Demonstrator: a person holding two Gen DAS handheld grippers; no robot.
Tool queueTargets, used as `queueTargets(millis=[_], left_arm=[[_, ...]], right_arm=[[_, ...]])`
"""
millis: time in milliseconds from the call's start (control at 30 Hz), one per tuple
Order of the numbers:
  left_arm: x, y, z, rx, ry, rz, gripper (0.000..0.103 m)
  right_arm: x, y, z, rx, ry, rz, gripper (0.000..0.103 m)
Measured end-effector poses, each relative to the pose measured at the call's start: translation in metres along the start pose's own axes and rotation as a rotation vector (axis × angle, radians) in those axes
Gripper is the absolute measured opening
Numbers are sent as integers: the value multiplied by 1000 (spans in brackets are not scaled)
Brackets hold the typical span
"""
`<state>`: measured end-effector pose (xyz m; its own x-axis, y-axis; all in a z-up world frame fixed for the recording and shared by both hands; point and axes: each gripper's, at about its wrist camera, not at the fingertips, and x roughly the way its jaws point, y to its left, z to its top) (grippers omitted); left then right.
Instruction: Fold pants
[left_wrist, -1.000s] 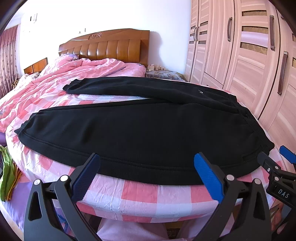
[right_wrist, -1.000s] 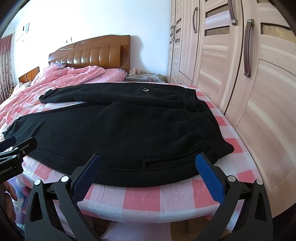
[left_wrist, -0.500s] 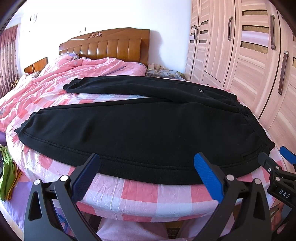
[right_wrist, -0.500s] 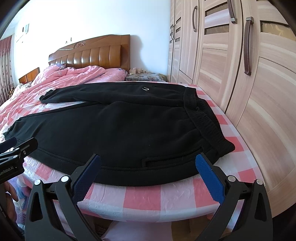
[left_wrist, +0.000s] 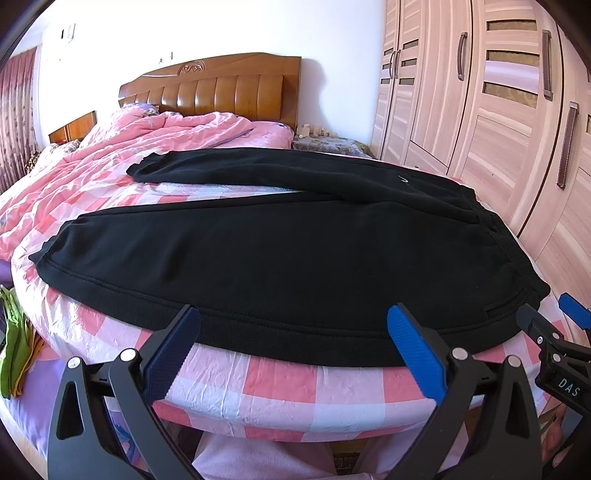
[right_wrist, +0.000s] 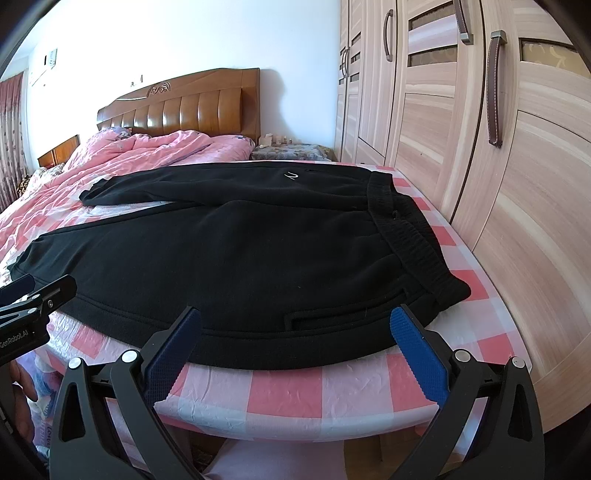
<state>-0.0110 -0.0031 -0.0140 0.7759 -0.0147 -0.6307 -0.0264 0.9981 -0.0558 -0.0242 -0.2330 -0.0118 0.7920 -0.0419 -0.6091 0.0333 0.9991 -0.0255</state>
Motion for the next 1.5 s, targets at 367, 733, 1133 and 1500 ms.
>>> queueTargets(millis=[367,733,1133,1500], left_arm=[[0,1,-1,-1,-1,0,101],[0,2,-1,-3,1,2,101],[3,8,1,-18,8,-20,101],[78,-12,109,191,59,-103,101]], right_arm=[[1,-1,1,2,2,2,99],[0,-1,0,4,1,3,99],[3,-1,4,-15,-23,41,99],[71,-34,92,-103,1,273,99]])
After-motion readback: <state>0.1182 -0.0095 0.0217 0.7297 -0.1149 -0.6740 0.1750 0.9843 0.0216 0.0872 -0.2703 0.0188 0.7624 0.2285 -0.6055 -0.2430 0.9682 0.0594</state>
